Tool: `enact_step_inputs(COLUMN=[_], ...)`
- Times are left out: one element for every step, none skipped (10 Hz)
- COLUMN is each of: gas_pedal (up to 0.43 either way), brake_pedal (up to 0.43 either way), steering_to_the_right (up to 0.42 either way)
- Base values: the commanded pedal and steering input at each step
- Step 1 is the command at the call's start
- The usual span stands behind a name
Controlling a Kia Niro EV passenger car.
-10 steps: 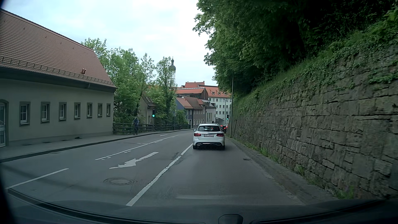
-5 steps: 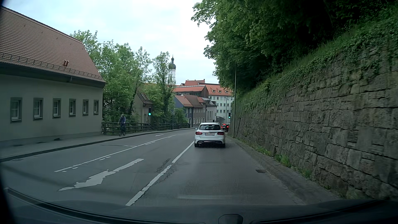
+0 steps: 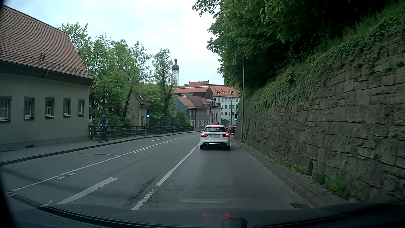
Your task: Follow the waypoints while adhering to traffic rules and regulations
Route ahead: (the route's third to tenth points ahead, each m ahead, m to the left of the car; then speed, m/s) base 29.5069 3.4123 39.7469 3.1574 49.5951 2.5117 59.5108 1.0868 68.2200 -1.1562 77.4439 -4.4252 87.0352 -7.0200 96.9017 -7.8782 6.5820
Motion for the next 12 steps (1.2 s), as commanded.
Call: enact_step_inputs(gas_pedal=[0.039,0.028,0.028,0.008,0.0,0.0,0.0,0.0,0.0,0.0,0.0,0.0], brake_pedal=[0.0,0.0,0.0,0.0,0.0,0.0,0.0,0.0,0.0,0.0,0.0,0.0], steering_to_the_right=[-0.005,-0.005,-0.005,-0.005,-0.005,-0.005,-0.005,-0.005,-0.007,-0.007,-0.007,-0.006])
